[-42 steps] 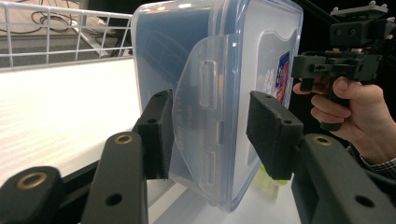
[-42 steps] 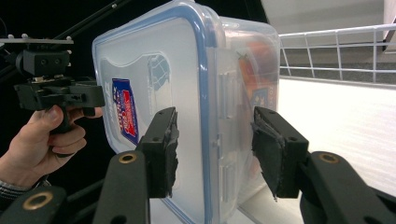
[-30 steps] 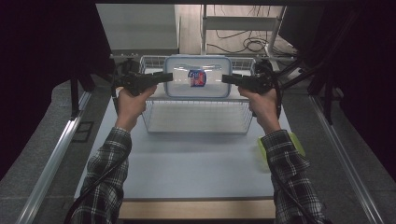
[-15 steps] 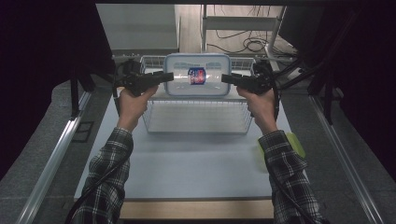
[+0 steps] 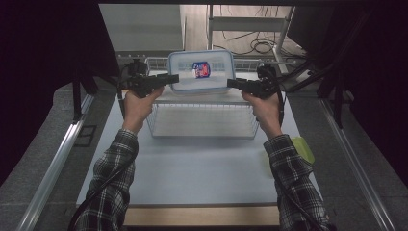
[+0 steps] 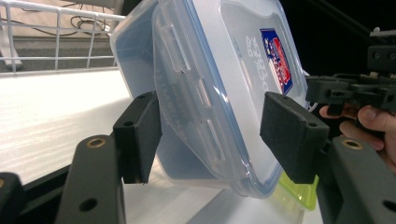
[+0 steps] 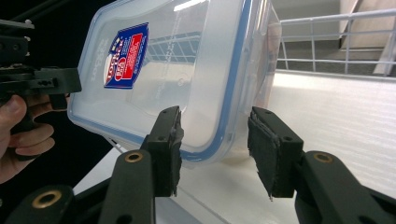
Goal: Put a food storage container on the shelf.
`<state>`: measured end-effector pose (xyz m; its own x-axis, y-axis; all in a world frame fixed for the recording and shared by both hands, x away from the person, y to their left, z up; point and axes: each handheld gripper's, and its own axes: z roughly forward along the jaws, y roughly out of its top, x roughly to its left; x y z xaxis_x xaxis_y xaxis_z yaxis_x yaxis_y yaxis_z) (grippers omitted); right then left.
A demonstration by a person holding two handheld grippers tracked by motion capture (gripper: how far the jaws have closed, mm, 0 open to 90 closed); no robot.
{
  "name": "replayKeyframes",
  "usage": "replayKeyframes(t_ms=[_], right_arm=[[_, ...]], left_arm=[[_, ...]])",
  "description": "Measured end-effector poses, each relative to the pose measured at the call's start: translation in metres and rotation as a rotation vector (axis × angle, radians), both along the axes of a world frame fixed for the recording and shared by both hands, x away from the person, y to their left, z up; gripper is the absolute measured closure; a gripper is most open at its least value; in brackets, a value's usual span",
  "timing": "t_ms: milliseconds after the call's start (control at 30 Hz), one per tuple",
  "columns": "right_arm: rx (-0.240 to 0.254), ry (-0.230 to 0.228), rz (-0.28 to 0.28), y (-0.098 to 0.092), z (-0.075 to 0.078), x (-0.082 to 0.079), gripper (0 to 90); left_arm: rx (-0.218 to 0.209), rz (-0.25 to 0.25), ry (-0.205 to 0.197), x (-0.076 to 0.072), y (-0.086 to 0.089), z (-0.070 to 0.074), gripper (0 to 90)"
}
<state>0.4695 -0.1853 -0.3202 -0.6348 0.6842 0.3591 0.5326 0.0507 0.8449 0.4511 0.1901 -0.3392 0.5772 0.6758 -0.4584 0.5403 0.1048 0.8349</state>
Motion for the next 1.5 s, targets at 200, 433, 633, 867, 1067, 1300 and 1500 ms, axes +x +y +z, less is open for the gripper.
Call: replayKeyframes(t_ms=[200,433,633,867,1067,1300,1500], right_arm=[[0.032,-0.006,-0.032,0.002,0.002,-0.001,54.4],[-0.007,-0.036,-0.056,0.005,0.006,-0.002,57.5],[-0.010,-0.039,-0.063,0.004,0.008,-0.002,59.8],[-0.007,-0.039,-0.082,-0.003,0.011,-0.003,60.2],[-0.018,-0.044,-0.080,-0.005,0.013,-0.005,59.6],[-0.025,-0.083,-0.047,-0.004,0.014,-0.018,46.8],[-0.048,-0.106,-0.013,-0.008,0.009,-0.030,36.3]], left_arm=[[0.004,0.057,0.009,0.001,-0.001,-0.003,39.7],[0.048,0.067,-0.011,-0.001,-0.008,0.003,43.1],[0.066,0.077,-0.006,-0.005,-0.011,0.006,43.5],[0.069,0.043,-0.005,-0.008,-0.015,0.010,44.7],[0.080,0.034,-0.017,-0.008,-0.015,0.011,46.0],[0.122,0.021,-0.089,-0.022,-0.016,0.019,38.6],[0.182,-0.007,-0.126,-0.042,-0.016,0.014,29.9]])
